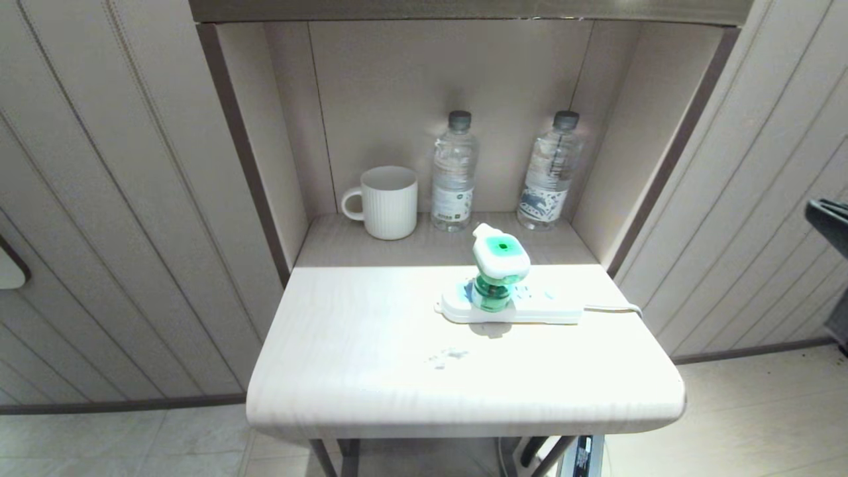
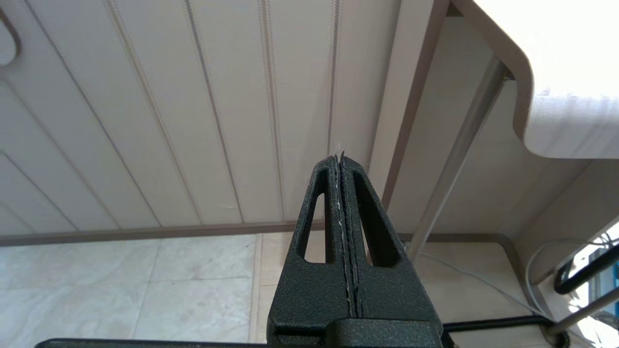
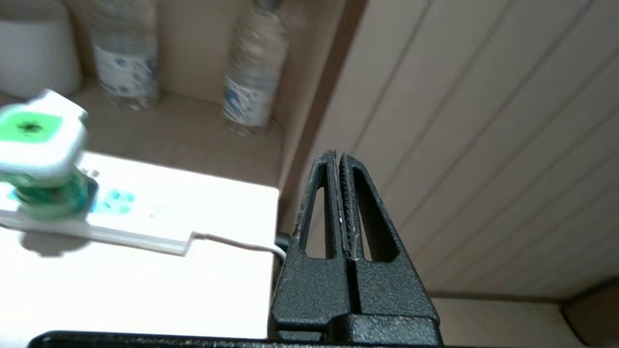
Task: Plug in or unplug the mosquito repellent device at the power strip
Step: Pick up the mosquito repellent liquid
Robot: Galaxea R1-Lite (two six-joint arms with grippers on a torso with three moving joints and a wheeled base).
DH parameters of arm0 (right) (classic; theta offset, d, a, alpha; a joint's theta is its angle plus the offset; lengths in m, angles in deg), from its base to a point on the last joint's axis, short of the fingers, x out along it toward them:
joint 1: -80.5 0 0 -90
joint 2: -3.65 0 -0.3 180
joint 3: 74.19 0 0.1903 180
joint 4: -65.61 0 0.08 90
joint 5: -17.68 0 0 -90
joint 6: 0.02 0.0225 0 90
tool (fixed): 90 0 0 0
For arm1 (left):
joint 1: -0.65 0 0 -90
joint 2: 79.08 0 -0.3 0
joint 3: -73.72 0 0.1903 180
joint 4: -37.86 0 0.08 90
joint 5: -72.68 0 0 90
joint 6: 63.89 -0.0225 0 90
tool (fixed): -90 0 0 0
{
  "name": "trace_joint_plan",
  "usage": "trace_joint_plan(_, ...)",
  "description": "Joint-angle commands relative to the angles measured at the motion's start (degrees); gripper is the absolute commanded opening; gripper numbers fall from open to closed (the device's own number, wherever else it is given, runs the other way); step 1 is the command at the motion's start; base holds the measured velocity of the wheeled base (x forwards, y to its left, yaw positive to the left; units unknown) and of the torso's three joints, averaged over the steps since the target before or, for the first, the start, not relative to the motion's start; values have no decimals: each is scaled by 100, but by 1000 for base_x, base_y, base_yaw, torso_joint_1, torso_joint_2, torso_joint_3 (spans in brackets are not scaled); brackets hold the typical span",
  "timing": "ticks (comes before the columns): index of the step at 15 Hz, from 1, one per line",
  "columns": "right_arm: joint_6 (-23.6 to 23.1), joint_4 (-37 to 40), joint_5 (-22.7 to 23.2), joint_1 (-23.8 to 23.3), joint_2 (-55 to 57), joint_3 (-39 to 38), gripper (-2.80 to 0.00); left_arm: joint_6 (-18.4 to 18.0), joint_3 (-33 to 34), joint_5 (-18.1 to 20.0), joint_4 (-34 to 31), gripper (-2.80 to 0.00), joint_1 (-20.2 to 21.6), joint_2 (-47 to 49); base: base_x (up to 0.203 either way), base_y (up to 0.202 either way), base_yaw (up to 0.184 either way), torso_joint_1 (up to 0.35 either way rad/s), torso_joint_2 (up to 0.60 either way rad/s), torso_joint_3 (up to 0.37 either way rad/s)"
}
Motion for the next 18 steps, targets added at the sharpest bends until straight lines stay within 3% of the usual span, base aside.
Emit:
trace_joint_plan(1,0,369,-40,-756,-877,-345,-280,4,0,2,1,-280,-1,9,0,0,0,0,0,0)
trace_joint_plan(4,8,1291,-23,-3030,-2242,-835,-280,-5,0,2,1,-280,-1,9,0,0,0,0,0,0)
trace_joint_plan(6,9,2307,140,-3996,-3219,-1149,-280,4,0,2,1,-280,-1,9,0,0,0,0,0,0)
trace_joint_plan(8,196,2947,408,-4392,-3850,-1711,-280,4,0,2,1,-280,-1,9,0,0,0,0,0,0)
trace_joint_plan(12,1574,3360,1575,-4829,-3895,-2332,-280,-5,0,2,1,-280,-1,9,0,0,0,0,0,0)
trace_joint_plan(13,1714,3422,1971,-5139,-3865,-2467,-280,4,0,2,1,-280,-1,9,0,0,0,0,0,0)
trace_joint_plan(15,1863,3377,3192,-5457,-3930,-2900,-280,4,0,2,1,-280,-1,9,0,0,0,0,0,0)
trace_joint_plan(18,1871,2383,4714,-5507,-3987,-3718,-280,4,0,2,1,-280,-1,9,0,0,0,0,0,0)
